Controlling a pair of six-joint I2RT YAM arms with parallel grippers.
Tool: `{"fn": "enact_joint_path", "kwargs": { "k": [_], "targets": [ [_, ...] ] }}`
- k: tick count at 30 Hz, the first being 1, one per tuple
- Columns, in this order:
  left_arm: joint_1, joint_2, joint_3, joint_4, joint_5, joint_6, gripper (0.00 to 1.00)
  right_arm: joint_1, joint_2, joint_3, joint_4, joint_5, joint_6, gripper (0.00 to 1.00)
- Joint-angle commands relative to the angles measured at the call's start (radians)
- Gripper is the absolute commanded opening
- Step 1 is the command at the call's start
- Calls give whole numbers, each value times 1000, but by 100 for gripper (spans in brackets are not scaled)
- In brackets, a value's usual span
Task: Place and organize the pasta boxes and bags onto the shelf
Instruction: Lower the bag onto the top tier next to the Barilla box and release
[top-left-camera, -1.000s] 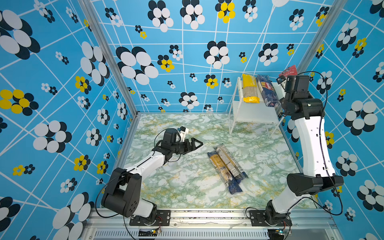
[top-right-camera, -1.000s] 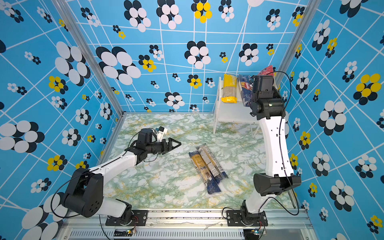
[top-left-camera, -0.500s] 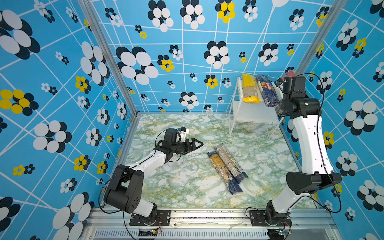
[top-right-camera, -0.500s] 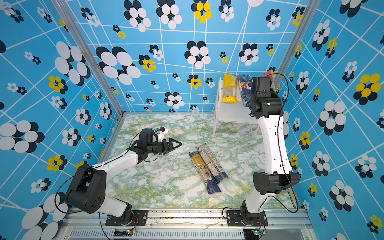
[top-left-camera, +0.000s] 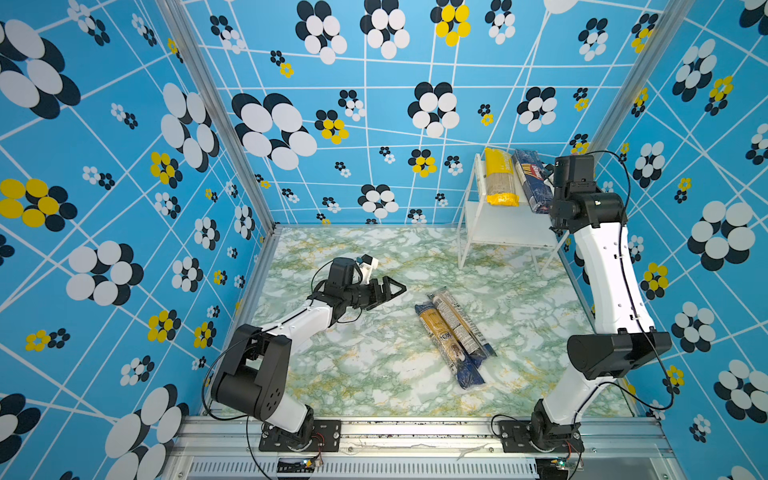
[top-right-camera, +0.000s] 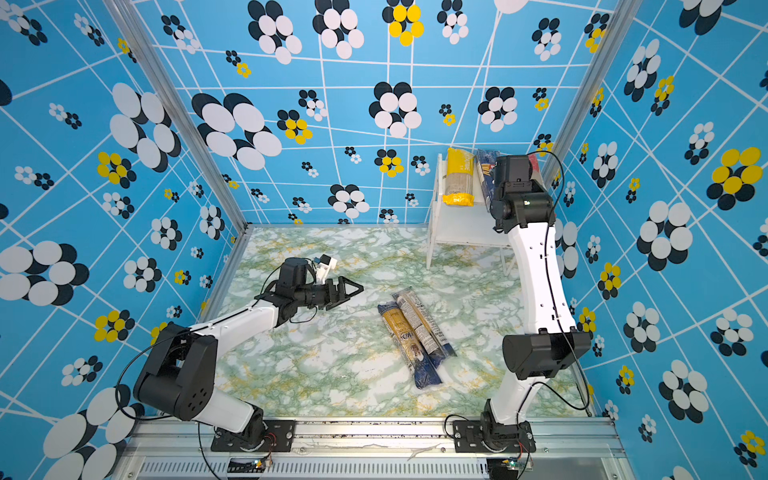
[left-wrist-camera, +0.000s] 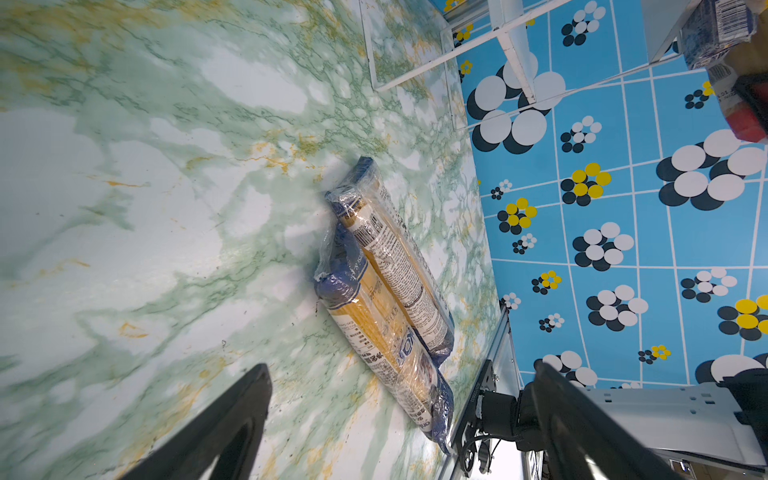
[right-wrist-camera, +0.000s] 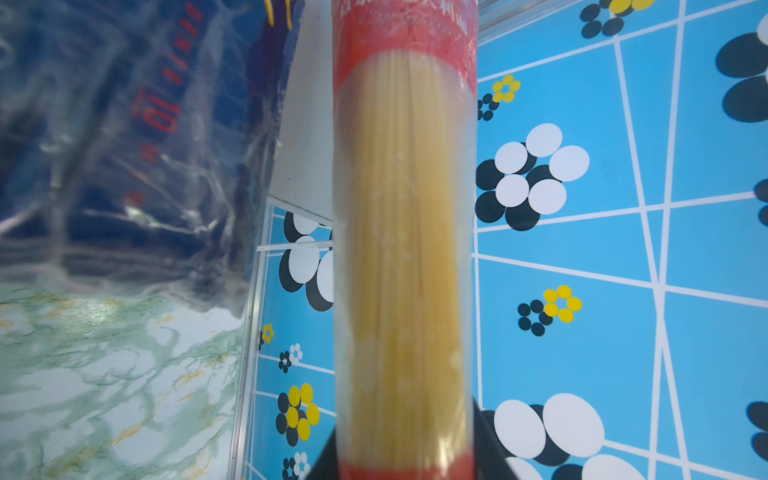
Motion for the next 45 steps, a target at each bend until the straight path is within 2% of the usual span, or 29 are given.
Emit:
{"fn": "enact_joint_path", "kwargs": {
  "k": [1,14,15,17,18,24,35,45],
  "targets": [
    [9,16,19,30,26,0,99,-3,-13,38,144,81,13,1],
    [19,44,34,32,30,-4,99,-4,23,66,145,85,14,6],
    [18,47,35,34,32,-5,99,-4,25,67,146,87,15,9],
    [18,54,38,37,33,-6,99,-3,28,71,148,88,14,25],
    [20,57,41,37,35,-9,99,-3,30,72,151,91,13,29],
    [21,70,49,41,40,-14,99,-4,50,93,151,104,3,39],
    [36,86,49,47,47,-16,99,-3,76,116,153,118,-34,39],
    [55,108,55,57,62,-23,99,-4,75,122,115,81,-83,35]
  ]
}}
